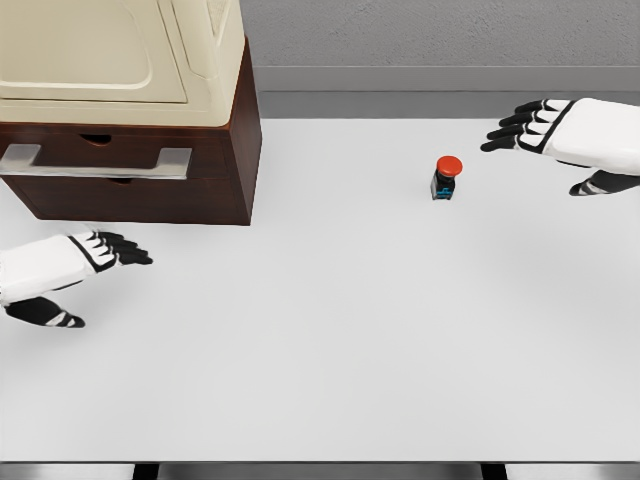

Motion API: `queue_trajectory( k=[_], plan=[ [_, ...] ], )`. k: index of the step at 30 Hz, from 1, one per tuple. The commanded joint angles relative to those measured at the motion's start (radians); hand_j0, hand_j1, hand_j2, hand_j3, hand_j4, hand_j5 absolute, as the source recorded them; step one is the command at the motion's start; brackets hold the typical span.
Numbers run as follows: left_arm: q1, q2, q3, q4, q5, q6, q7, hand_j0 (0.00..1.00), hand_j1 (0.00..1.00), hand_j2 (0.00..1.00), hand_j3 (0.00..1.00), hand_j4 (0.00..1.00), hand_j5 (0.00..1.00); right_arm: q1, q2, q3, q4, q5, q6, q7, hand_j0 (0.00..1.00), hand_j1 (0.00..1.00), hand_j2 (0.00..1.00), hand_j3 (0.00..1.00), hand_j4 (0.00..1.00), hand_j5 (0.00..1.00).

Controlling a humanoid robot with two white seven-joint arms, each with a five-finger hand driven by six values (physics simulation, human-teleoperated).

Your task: Open the cabinet drawer with left arm, and place a switch into the drawer with right arm

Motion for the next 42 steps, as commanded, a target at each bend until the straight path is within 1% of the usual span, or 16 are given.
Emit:
queue_trajectory(
  k=[1,6,8,13,17,21,24,25,27,29,30,31,32,34,36,42],
  plan=[
    [0.000,0.010,-0.022,-0.022,0.006,0.001,0.001,1.00,1.00,1.00,1.00,1.00,1.00,0.000,0.000,0.001,-0.006,-0.004,0.003,-0.001,1.00,1.00,1.00,1.00,1.00,1.00],
    [-0.055,0.047,-0.067,-0.078,0.012,0.001,0.002,1.00,1.00,1.00,1.00,1.00,1.00,-0.023,0.000,-0.002,0.011,-0.015,0.003,-0.001,1.00,1.00,1.00,1.00,1.00,1.00],
    [-0.132,0.047,-0.067,-0.079,0.016,0.001,0.007,1.00,1.00,1.00,1.00,1.00,1.00,-0.052,0.003,-0.085,0.099,-0.021,0.003,-0.001,1.00,1.00,1.00,1.00,1.00,1.00],
    [-0.305,0.036,-0.067,-0.081,0.032,0.001,0.013,1.00,1.00,1.00,1.00,1.00,1.00,-0.048,0.011,-0.021,0.105,-0.024,0.003,-0.001,1.00,1.00,1.00,1.00,1.00,1.00],
    [-0.325,0.054,-0.067,-0.081,0.092,0.001,0.014,1.00,1.00,1.00,1.00,1.00,1.00,-0.057,0.066,-0.014,0.111,-0.012,0.003,-0.001,1.00,1.00,1.00,1.00,1.00,1.00],
    [-0.350,0.240,-0.082,-0.079,0.150,0.001,0.019,1.00,1.00,1.00,1.00,1.00,1.00,-0.113,0.138,0.065,0.131,0.088,0.003,-0.001,1.00,1.00,1.00,1.00,1.00,1.00],
    [-0.359,0.452,-0.103,-0.079,0.162,0.001,0.013,1.00,1.00,1.00,1.00,1.00,1.00,-0.123,0.157,0.082,0.138,0.090,0.003,-0.001,1.00,1.00,1.00,1.00,1.00,1.00],
    [-0.359,0.484,-0.145,-0.078,0.153,0.001,-0.010,1.00,1.00,1.00,1.00,1.00,1.00,-0.147,0.170,0.104,0.157,0.090,0.003,-0.001,1.00,1.00,1.00,1.00,1.00,1.00],
    [-0.359,0.484,-0.145,-0.071,0.197,0.001,-0.012,1.00,1.00,1.00,1.00,1.00,1.00,-0.202,0.236,0.134,0.267,0.090,0.003,-0.001,1.00,1.00,1.00,1.00,1.00,1.00],
    [-0.333,0.478,-0.180,-0.079,0.297,0.001,-0.025,1.00,1.00,1.00,1.00,1.00,1.00,-0.245,0.275,0.194,0.315,0.090,0.003,-0.001,1.00,1.00,1.00,1.00,1.00,1.00],
    [-0.305,0.435,-0.192,-0.081,0.348,0.001,-0.062,1.00,1.00,1.00,1.00,1.00,1.00,-0.252,0.279,0.206,0.319,0.090,0.003,-0.001,1.00,1.00,1.00,1.00,1.00,1.00],
    [-0.307,0.360,-0.225,-0.081,0.466,0.001,-0.201,1.00,1.00,1.00,1.00,1.00,1.00,-0.253,0.279,0.206,0.324,0.093,0.003,-0.001,1.00,1.00,1.00,1.00,1.00,1.00],
    [-0.325,0.263,-0.225,-0.079,0.565,0.001,-0.369,1.00,1.00,1.00,1.00,1.00,1.00,-0.252,0.279,0.206,0.326,0.096,0.003,-0.001,1.00,1.00,1.00,1.00,1.00,1.00],
    [-0.428,0.088,-0.229,-0.081,0.729,0.148,-0.369,1.00,1.00,1.00,1.00,1.00,1.00,-0.252,0.289,0.208,0.335,0.123,0.003,-0.001,1.00,1.00,1.00,1.00,1.00,1.00],
    [-0.449,0.091,-0.229,-0.081,0.825,0.173,-0.369,1.00,1.00,1.00,1.00,1.00,1.00,-0.253,0.298,0.226,0.352,0.125,0.003,-0.001,1.00,1.00,1.00,1.00,1.00,1.00],
    [-0.466,0.156,-0.228,-0.079,0.862,0.272,-0.369,1.00,1.00,1.00,1.00,1.00,1.00,-0.262,0.333,0.249,0.410,0.154,0.003,-0.001,1.00,1.00,1.00,1.00,1.00,1.00]
  ],
)
